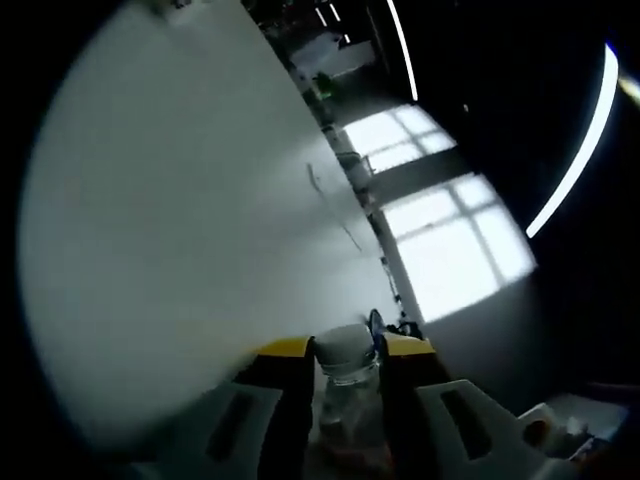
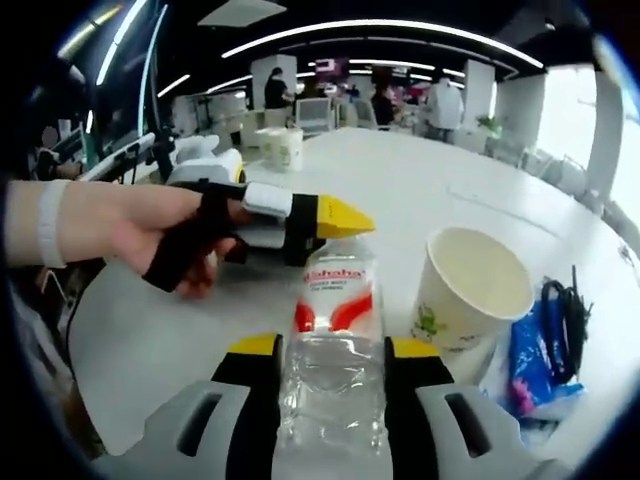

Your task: Arrange the tabletop items into an orderly group along one side of the table until the central work area is clear of visible clutter.

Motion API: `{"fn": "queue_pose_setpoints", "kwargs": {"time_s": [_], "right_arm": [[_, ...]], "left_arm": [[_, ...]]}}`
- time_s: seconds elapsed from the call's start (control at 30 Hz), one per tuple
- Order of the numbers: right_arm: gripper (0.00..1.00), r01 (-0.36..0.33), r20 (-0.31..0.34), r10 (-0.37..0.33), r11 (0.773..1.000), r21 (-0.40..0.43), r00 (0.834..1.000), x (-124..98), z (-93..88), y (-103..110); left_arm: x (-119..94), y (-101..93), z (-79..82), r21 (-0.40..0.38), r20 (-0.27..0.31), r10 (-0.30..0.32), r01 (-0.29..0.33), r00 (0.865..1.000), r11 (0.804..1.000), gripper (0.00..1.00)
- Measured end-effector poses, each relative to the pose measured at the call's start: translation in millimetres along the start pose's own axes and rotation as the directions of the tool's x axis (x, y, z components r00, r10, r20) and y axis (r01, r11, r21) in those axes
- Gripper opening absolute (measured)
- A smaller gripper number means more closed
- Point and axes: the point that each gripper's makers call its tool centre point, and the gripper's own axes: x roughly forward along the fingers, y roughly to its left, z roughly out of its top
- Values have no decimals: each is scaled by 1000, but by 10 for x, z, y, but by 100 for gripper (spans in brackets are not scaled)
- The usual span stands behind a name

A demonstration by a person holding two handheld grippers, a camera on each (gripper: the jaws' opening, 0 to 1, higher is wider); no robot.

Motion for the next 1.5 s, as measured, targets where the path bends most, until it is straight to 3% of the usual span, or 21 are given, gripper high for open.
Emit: {"fn": "queue_pose_setpoints", "kwargs": {"time_s": [0.47,0.6,0.63,0.83,1.07,1.27,1.3,1.37,1.4,1.43,1.5], "right_arm": [[35,17,20,-17,999,-39,1000,-151,-29,45],[35,24,30,-23,999,-45,999,-203,-37,64],[35,25,35,-24,999,-45,999,-212,-36,71],[35,32,43,-30,998,-53,999,-235,-30,81],[35,48,68,-44,998,-50,997,-266,18,72],[34,67,111,-63,997,-32,992,-283,112,87],[34,70,115,-66,997,-29,991,-284,122,91],[34,71,129,-69,997,-14,989,-285,149,106],[34,75,135,-73,997,-8,988,-285,162,109],[34,76,138,-75,997,-7,988,-286,167,110],[34,75,152,-73,997,-4,986,-287,194,125]], "left_arm": [[-159,-292,79,177,57,-6,-5,998,984,20],[-202,-372,63,292,57,-9,-8,998,956,20],[-235,-451,22,269,63,-14,-4,998,963,20],[-288,-531,31,321,65,-28,6,998,947,20],[-341,-747,23,408,64,-57,26,996,913,19],[-425,-973,22,509,87,-74,19,993,860,19],[-445,-1028,31,554,90,-78,15,993,832,19],[-467,-1099,22,572,89,-86,20,992,820,19],[-485,-1141,23,607,87,-93,22,992,794,19],[-504,-1174,22,606,89,-99,25,991,795,19],[-536,-1214,31,631,93,-107,24,990,775,19]]}}
